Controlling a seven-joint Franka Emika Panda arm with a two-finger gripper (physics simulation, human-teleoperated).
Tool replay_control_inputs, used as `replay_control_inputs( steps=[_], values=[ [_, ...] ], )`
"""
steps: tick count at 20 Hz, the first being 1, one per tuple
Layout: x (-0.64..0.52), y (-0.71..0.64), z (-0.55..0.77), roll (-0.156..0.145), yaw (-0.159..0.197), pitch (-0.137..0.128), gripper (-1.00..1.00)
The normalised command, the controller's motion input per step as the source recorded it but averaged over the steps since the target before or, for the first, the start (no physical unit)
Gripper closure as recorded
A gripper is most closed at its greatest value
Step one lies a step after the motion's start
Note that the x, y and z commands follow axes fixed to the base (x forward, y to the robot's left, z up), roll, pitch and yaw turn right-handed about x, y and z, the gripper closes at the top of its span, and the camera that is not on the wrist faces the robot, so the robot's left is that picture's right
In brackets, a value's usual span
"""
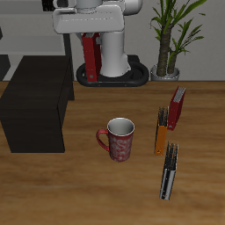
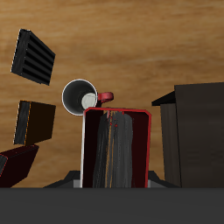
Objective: Place the right red book upright on top of the shelf
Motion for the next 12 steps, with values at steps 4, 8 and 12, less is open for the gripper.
replay_control_inputs(
  steps=[4,8,12],
  values=[
    [-0.35,-0.27,-0.02,0.072,0.054,-0.011,1.00],
    [-0.28,-0.37,0.06,0.067,0.007,0.003,1.00],
    [-0.12,-0.52,0.15,0.060,-0.016,0.014,1.00]
  ],
)
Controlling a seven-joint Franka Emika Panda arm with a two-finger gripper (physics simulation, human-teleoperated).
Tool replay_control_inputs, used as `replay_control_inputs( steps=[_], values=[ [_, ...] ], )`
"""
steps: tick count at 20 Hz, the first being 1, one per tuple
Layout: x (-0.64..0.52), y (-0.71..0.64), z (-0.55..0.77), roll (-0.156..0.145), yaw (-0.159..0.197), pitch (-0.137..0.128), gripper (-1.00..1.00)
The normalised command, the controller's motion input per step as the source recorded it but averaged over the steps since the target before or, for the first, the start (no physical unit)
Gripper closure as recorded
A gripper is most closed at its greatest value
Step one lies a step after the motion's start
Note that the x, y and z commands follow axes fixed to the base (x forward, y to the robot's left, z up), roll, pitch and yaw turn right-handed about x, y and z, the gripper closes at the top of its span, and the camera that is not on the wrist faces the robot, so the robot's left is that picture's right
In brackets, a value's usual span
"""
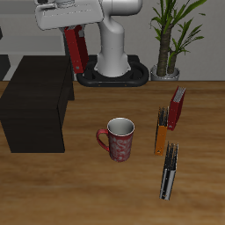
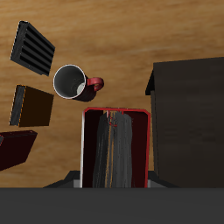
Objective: Place the right red book upright on top of the shelf
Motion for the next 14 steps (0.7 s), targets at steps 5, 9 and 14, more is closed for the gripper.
replay_control_inputs(
  steps=[5,9,14],
  values=[
    [-0.02,-0.53,0.13,-0.009,-0.010,0.003,1.00],
    [0.05,-0.51,0.16,-0.070,-0.036,-0.008,1.00],
    [0.06,-0.37,0.17,0.004,-0.003,-0.004,1.00]
  ],
)
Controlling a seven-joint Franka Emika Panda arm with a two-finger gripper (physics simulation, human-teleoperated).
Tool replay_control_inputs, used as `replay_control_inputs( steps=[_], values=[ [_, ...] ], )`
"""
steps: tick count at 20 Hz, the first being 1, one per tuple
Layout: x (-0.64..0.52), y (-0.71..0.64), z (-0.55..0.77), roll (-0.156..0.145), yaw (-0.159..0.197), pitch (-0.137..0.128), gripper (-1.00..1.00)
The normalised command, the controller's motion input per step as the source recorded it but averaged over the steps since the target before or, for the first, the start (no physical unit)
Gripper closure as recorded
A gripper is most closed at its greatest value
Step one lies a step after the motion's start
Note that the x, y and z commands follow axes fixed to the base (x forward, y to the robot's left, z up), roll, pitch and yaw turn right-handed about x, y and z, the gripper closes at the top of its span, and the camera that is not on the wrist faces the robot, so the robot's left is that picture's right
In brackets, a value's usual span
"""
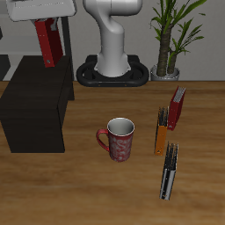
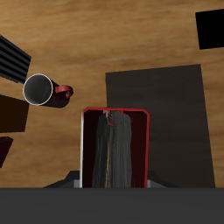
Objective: Place the right red book upright on top of the shelf
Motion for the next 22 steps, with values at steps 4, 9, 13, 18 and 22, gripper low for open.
replay_control_inputs(
  steps=[4,9,13,18,22],
  values=[
    [0.05,-0.29,-0.02,0.012,0.022,0.002,1.00],
    [0.10,-0.26,-0.05,-0.015,-0.011,0.004,1.00],
    [0.13,-0.33,-0.09,-0.067,-0.010,-0.006,1.00],
    [0.09,-0.19,-0.13,-0.041,-0.021,0.011,1.00],
    [0.08,-0.03,-0.17,-0.013,0.003,0.016,1.00]
  ],
)
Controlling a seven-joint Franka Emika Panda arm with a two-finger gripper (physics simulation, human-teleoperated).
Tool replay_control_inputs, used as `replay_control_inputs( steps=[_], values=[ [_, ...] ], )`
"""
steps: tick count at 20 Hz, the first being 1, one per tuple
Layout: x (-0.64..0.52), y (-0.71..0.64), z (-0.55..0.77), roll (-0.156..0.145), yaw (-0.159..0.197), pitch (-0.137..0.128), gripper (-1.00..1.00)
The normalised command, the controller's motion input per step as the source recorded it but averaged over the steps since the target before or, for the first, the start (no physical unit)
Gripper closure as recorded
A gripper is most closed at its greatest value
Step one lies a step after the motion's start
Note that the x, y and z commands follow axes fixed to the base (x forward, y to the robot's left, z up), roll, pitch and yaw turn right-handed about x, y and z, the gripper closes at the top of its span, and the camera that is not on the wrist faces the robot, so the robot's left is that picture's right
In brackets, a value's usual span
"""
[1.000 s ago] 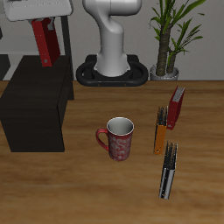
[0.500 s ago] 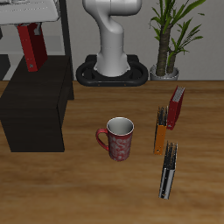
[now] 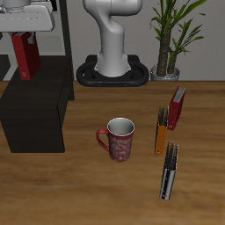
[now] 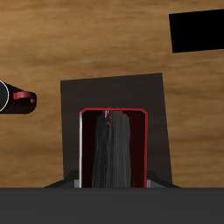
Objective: Place the right red book upright on top of the shelf
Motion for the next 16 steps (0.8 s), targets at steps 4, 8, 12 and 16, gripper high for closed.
replay_control_inputs(
  steps=[4,8,12,16],
  values=[
    [0.14,-0.03,-0.28,-0.016,-0.020,0.031,1.00],
    [0.10,-0.03,-0.23,-0.046,-0.015,0.026,1.00],
    [0.07,0.00,-0.10,-0.048,0.006,0.007,-1.00],
    [0.06,0.05,-0.05,-0.008,-0.008,0.007,-1.00]
  ],
)
